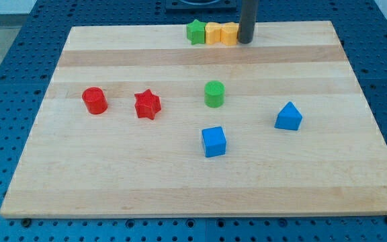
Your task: Push the yellow hexagon to right side of yellow heart
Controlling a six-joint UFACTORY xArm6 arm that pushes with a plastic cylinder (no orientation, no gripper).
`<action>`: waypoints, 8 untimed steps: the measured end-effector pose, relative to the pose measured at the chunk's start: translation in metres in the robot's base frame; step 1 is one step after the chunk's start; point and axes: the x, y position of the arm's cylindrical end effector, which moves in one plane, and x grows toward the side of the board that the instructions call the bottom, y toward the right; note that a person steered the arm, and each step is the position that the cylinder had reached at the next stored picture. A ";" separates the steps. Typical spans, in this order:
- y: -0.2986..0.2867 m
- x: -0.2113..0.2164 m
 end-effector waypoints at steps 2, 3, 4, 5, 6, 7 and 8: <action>0.013 -0.011; 0.016 0.017; -0.007 0.039; -0.035 0.039; -0.047 0.023; -0.053 0.008; -0.053 0.006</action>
